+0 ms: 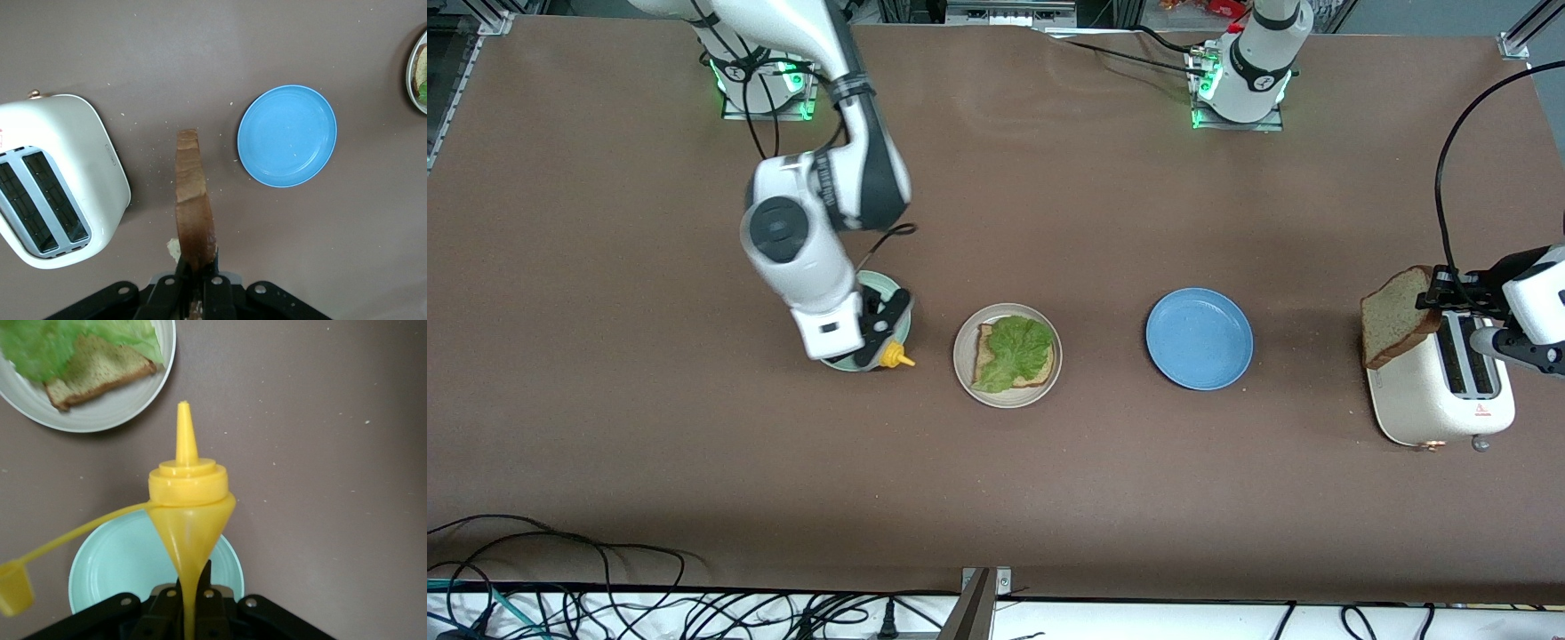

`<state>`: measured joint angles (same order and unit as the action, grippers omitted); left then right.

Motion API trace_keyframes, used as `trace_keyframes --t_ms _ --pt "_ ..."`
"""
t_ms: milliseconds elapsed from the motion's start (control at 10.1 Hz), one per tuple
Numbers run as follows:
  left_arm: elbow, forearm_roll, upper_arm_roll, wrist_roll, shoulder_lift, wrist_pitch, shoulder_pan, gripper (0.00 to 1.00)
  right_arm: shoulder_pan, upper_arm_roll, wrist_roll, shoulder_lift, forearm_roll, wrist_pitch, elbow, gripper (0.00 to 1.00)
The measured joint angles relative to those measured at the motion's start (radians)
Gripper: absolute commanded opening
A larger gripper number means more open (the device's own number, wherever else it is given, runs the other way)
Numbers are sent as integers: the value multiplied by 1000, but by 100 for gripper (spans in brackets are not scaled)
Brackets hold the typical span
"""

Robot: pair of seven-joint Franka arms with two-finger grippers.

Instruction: Make sandwich on beige plate with both arms

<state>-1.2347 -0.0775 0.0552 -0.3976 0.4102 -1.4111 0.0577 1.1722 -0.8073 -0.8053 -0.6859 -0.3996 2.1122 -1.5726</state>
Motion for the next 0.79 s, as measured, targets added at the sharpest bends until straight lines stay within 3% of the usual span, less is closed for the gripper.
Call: trace_keyframes --t_ms 495,792 --pt "0 0 0 0 0 0 0 0 68 33 30 -38 324 2 45 0" --pt "0 0 0 0 0 1 0 0 104 49 31 -49 444 2 61 0"
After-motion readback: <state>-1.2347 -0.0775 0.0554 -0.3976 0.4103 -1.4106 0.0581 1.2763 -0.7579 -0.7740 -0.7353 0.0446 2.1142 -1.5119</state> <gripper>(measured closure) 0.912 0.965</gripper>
